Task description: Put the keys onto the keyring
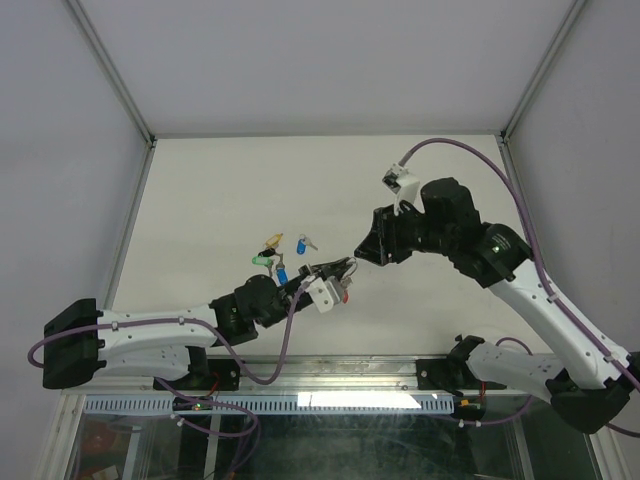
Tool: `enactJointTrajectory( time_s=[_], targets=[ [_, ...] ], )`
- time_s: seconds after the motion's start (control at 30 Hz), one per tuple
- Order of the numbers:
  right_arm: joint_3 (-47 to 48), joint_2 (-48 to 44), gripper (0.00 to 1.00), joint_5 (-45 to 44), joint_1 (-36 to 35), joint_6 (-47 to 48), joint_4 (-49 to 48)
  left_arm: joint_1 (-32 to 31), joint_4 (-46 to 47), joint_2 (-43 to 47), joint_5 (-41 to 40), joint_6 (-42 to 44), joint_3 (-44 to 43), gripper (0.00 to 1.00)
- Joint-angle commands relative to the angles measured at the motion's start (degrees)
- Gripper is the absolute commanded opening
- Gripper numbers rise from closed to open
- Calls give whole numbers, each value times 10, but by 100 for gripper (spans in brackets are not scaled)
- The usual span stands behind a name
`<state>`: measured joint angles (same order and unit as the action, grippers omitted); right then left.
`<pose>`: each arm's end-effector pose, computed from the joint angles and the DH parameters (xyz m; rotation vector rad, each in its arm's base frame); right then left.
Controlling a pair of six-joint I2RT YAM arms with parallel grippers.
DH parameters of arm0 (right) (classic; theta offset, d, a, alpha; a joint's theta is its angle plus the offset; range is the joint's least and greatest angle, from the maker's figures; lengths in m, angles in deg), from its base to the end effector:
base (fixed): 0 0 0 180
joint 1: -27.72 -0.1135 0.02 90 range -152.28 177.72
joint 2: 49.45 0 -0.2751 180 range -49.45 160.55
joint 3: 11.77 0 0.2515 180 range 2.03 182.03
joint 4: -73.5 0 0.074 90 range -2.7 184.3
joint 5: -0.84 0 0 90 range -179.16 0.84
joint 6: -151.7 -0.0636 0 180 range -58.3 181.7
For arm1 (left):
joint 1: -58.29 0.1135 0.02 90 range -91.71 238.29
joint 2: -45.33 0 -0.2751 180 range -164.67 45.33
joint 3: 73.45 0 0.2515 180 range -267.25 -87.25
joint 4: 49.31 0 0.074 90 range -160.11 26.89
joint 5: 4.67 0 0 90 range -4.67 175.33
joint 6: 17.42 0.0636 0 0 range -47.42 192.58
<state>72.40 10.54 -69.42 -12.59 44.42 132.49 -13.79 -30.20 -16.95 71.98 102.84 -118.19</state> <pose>0.1552 0.1598 0.3783 -0.6604 2.1997 0.9246 0.0963 -0.2502 0.2850 1.0881 1.1146 -0.3982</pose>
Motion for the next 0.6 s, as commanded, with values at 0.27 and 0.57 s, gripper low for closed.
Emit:
enactJointTrajectory(
  time_s=[0.27, 0.57],
  targets=[
    [-21, -44, 51, -170, 1, -52, -36, -3, -45, 13, -143, -39, -37, 0],
    [-52, -15, 56, -239, 2, -77, -23, 10, -293, 29, -201, -172, -136, 0]
  ],
)
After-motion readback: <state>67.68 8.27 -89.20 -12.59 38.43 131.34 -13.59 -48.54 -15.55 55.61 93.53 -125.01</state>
